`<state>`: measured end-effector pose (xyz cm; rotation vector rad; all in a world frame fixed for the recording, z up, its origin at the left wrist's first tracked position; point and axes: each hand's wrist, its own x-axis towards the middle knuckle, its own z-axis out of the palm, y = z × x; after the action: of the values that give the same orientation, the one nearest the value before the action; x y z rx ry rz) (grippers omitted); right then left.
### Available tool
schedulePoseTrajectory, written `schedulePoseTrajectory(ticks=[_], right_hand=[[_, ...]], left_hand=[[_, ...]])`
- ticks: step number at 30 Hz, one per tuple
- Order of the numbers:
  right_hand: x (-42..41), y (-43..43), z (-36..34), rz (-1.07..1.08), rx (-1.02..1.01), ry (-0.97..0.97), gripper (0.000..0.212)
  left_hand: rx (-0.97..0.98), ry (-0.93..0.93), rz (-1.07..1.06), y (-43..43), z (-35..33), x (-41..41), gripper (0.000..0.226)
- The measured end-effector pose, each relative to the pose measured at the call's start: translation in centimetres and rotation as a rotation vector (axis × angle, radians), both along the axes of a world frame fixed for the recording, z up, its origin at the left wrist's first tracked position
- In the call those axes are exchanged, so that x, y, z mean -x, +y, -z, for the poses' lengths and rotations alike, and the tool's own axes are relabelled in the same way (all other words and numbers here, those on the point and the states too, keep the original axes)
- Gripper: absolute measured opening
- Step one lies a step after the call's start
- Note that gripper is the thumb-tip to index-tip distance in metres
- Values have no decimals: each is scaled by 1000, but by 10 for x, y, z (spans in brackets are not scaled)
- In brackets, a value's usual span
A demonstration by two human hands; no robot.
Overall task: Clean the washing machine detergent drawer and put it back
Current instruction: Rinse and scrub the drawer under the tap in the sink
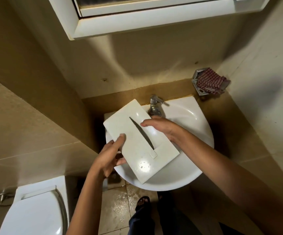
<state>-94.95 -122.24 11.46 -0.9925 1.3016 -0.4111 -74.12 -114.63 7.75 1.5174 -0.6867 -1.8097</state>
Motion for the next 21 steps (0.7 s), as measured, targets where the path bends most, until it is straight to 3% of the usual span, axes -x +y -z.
schedulePoseTrajectory(ticks=[2,4,6,7,11,14,17,21], right_hand=[[8,-1,3,85,-48,-111,32],[17,-3,4,151,-108,-263,30],[25,-5,7,206,-172,-405,22],[28,-7,11,236,-189,-426,22],[34,-5,32,298,-248,-381,26],[37,3,52,337,-303,-382,22],[40,10,75,376,-340,-394,26],[46,23,102,372,-284,-297,46]], left_hand=[[67,8,-107,-2,1,-5,73],[153,-83,-151,-2,8,-10,60],[245,-273,-32,-3,16,-14,46],[275,-319,69,-3,20,-16,55],[277,-324,425,-8,27,-17,95],[269,-380,523,-10,34,-12,115],[323,-516,496,-7,31,-2,108],[442,-773,327,-3,25,6,94]])
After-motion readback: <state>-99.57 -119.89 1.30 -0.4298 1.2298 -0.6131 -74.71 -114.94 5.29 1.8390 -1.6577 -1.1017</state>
